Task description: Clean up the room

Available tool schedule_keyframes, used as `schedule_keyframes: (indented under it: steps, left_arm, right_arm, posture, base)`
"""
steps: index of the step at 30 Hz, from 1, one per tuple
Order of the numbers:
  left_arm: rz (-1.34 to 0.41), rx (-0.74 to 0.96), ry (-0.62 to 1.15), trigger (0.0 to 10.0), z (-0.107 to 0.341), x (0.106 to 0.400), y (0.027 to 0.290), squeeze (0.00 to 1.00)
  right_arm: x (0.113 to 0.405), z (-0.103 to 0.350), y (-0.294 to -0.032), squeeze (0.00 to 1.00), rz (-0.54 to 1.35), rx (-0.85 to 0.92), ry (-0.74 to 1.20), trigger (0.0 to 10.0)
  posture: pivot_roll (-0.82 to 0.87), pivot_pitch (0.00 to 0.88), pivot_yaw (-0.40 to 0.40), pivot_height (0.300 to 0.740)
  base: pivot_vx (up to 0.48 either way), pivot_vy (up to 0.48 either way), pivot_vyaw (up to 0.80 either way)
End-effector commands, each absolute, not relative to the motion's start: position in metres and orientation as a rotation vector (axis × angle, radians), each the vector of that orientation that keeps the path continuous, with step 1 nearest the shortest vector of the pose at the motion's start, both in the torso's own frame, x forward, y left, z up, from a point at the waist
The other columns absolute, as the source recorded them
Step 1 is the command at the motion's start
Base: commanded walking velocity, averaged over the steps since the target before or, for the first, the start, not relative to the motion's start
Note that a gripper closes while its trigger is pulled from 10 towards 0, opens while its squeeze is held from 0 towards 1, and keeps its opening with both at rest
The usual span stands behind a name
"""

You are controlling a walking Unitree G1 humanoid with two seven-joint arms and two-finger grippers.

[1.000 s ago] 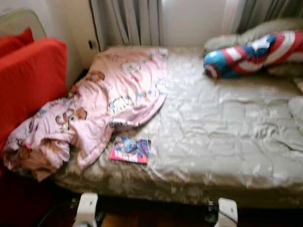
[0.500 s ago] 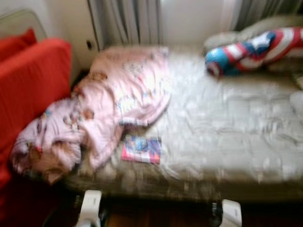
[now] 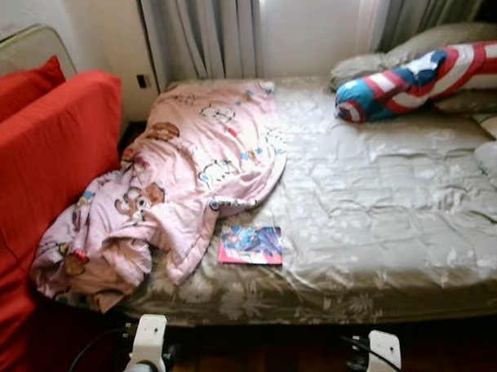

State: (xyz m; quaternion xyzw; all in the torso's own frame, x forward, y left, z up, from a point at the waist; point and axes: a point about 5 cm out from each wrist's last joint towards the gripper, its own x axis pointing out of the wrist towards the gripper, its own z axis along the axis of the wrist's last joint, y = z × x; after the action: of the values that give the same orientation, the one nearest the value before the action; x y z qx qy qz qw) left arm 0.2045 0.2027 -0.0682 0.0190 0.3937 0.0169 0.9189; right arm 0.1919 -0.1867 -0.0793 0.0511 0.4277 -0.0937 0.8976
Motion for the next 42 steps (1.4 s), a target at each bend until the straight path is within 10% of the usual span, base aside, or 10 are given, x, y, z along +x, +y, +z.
schedule_keyframes:
  steps: [1,42]
  left_arm:
    - [0.031,0.043,0.818,10.0,-0.0689,0.2044,0.2009,0.0]
    - [0.014,0.0,0.837,10.0,-0.0708,0.2028,0.1965,0.0]
  right_arm:
    - [0.1887,-0.0805,-0.1896,0.0,-0.201,0.105,0.894,10.0]
    - [0.1883,-0.0802,-0.1923,0.0,-0.192,0.085,0.89,10.0]
  posture:
    - [0.0,0.0,0.037,0.74]
    - [-0.01,0.0,0.022,0.74]
  base:
    - [0.0,0.33,0.0]
    - [0.0,0.095,0.0]
